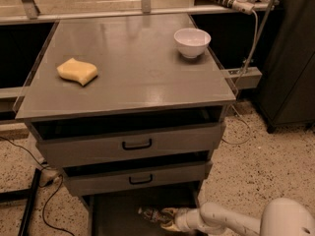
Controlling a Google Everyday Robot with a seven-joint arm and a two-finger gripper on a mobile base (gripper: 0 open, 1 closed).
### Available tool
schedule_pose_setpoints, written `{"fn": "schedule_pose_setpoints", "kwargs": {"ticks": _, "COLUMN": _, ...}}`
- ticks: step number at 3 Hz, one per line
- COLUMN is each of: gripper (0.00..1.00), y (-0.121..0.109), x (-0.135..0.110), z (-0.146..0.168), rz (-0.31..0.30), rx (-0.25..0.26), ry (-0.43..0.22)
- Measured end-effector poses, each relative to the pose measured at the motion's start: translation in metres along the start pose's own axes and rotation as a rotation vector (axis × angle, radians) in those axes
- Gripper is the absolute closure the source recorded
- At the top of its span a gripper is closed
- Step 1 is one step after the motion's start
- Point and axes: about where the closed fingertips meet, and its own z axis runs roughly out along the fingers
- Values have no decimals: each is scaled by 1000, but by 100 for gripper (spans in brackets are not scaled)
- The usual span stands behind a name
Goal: Place water bottle into bottom drawer
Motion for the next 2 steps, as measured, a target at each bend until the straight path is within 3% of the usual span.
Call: {"fn": "schedule_pose_setpoints", "kwargs": {"ticks": 2, "gripper": 36, "y": 0, "x": 0, "z": 0, "rz": 0, "rx": 0, "ry": 0}}
